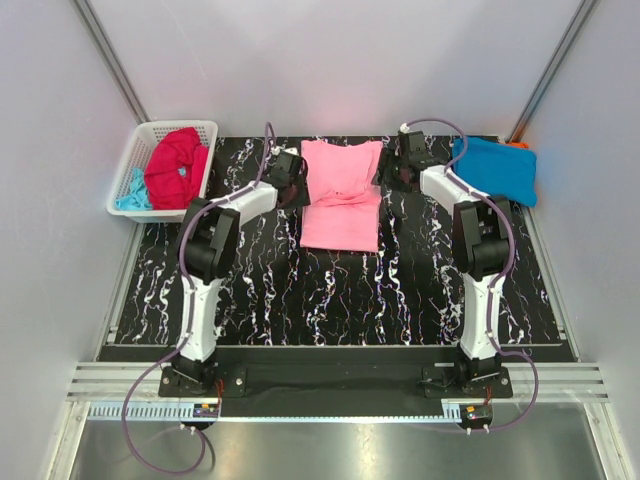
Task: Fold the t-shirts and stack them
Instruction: Fold the tshirt
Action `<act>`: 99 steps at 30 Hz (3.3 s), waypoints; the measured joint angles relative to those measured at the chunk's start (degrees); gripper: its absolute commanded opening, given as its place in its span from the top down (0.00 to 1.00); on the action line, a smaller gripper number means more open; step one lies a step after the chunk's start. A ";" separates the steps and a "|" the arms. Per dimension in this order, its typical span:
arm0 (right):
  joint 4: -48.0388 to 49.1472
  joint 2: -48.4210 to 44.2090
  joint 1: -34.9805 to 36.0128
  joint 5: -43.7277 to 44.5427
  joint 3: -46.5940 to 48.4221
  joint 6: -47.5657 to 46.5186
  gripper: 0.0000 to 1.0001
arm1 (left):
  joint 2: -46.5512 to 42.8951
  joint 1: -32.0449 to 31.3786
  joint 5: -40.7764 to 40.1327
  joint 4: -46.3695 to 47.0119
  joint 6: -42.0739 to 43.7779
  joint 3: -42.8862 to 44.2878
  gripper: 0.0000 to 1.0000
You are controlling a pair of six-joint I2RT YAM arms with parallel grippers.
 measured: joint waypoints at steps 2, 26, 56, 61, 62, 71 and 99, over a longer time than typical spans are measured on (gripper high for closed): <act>0.92 0.00 -0.02 -0.50 0.66 0.04 0.32 | -1.36 0.04 0.61 2.27 0.02 -2.89 0.57; 5.77 -6.03 0.24 -8.76 -9.31 2.80 1.00 | -12.52 0.61 9.97 9.05 -3.63 -11.45 1.00; 5.90 0.09 3.17 -14.91 -4.85 4.57 1.00 | 3.45 -1.42 13.27 -8.98 -4.59 7.67 1.00; 5.92 0.11 3.30 -14.93 -4.85 4.59 1.00 | 3.52 -1.44 13.42 -9.94 -4.72 7.67 1.00; 5.92 0.11 3.39 -14.93 -4.85 4.61 1.00 | 3.52 -1.44 13.42 -10.08 -4.72 7.67 1.00; 6.08 0.11 5.75 -14.93 -7.08 4.83 1.00 | 4.70 -1.44 13.44 -10.49 -4.70 9.20 1.00; 0.76 11.82 1.18 -9.75 10.91 3.23 0.99 | 15.98 1.33 11.52 -10.82 -3.80 28.15 0.99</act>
